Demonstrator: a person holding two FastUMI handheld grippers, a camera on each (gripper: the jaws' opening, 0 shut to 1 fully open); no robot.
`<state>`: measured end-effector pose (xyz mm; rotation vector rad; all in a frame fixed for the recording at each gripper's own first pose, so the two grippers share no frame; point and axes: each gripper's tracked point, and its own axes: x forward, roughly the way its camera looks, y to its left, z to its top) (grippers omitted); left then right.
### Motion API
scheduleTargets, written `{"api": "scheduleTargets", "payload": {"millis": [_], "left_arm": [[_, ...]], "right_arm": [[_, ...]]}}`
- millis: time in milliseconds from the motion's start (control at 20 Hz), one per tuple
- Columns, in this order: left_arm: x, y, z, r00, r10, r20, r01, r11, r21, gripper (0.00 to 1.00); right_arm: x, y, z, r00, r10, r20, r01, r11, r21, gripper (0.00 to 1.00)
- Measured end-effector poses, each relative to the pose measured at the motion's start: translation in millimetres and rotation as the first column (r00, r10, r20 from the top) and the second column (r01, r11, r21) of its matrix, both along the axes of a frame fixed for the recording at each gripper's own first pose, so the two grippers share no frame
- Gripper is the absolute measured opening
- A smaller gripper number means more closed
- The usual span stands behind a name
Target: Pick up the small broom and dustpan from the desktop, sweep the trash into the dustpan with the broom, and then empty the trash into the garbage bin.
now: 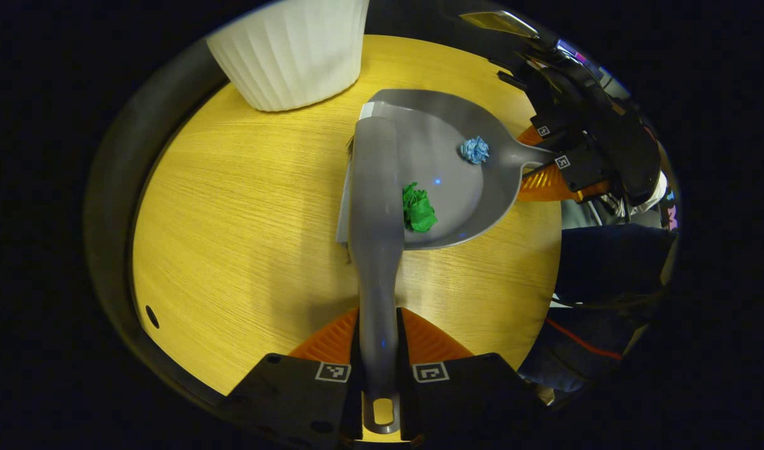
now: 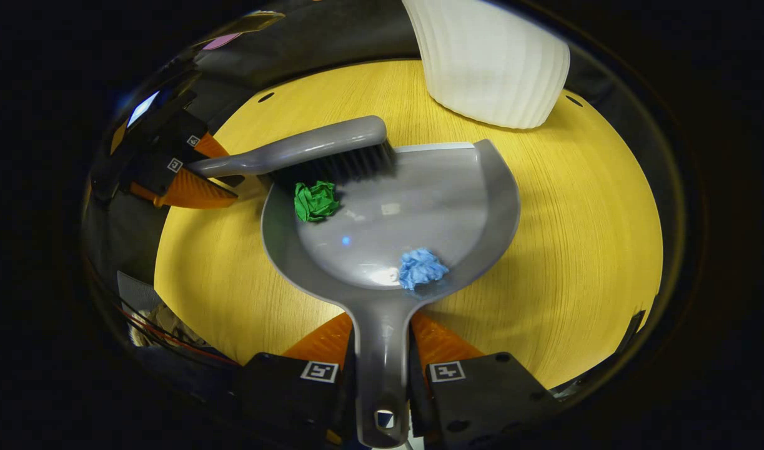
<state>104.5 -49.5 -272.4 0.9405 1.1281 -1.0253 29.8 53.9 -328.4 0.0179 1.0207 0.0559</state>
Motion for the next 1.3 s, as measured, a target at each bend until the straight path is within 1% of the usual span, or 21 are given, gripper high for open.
{"api": "scheduleTargets", "payload": {"millis": [100,200,300,400,500,650,700,900,1050,1150,1300], "left_arm": [[5,4,-1,0.996,0.086,0.008,-0.086,0.996,-0.016,0.22],[8,14,-1,0.982,0.190,0.017,-0.189,0.982,-0.027,0.22],[12,32,-1,0.957,0.288,0.043,-0.287,0.958,-0.014,0.22],[8,47,0,0.930,0.363,0.061,-0.362,0.932,-0.024,0.22],[-7,60,-3,0.896,0.442,0.048,-0.440,0.897,-0.042,0.22],[-32,76,-8,0.828,0.560,0.010,-0.558,0.827,-0.075,0.22],[-40,80,-9,0.807,0.590,0.002,-0.588,0.805,-0.079,0.22],[-70,95,-18,0.724,0.689,-0.015,-0.687,0.720,-0.092,0.22],[-79,106,-27,0.671,0.741,-0.031,-0.739,0.665,-0.109,0.21],[-76,116,-36,0.644,0.764,-0.041,-0.763,0.637,-0.110,0.21],[-70,116,-38,0.628,0.777,-0.045,-0.776,0.621,-0.110,0.21]], "right_arm": [[0,0,-1,1.000,-0.002,0.003,0.002,1.000,-0.001,0.39],[1,0,-1,1.000,-0.002,0.007,0.002,1.000,-0.006,0.39],[0,0,-1,1.000,-0.003,0.015,0.003,1.000,-0.009,0.39],[1,1,1,0.999,-0.016,0.030,0.016,1.000,0.003,0.39],[1,2,1,0.998,-0.032,0.045,0.031,0.999,0.023,0.37],[4,3,3,0.997,-0.032,0.072,0.030,0.999,0.029,0.36],[4,3,5,0.996,-0.035,0.083,0.032,0.999,0.030,0.34],[10,3,14,0.990,-0.028,0.140,0.022,0.999,0.046,0.34],[10,1,16,0.987,-0.022,0.158,0.013,0.998,0.057,0.34],[11,-1,16,0.985,-0.016,0.173,0.008,0.999,0.046,0.35],[12,2,13,0.980,-0.032,0.198,0.022,0.998,0.055,0.35]]}}
